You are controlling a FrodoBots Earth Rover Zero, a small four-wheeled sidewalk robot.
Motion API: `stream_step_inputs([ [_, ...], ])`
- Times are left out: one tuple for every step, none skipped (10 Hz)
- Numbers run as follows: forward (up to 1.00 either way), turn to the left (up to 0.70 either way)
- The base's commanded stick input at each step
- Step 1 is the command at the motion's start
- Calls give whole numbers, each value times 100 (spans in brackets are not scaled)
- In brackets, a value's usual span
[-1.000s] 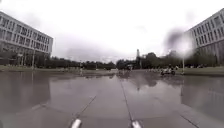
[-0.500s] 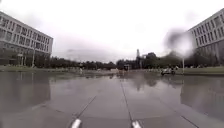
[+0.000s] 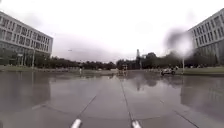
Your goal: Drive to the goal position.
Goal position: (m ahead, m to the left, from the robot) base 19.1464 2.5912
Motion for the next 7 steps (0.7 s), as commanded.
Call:
stream_step_inputs([
  [0,0],
  [0,0],
  [0,0],
  [8,0],
  [56,0],
  [70,0],
  [70,0],
])
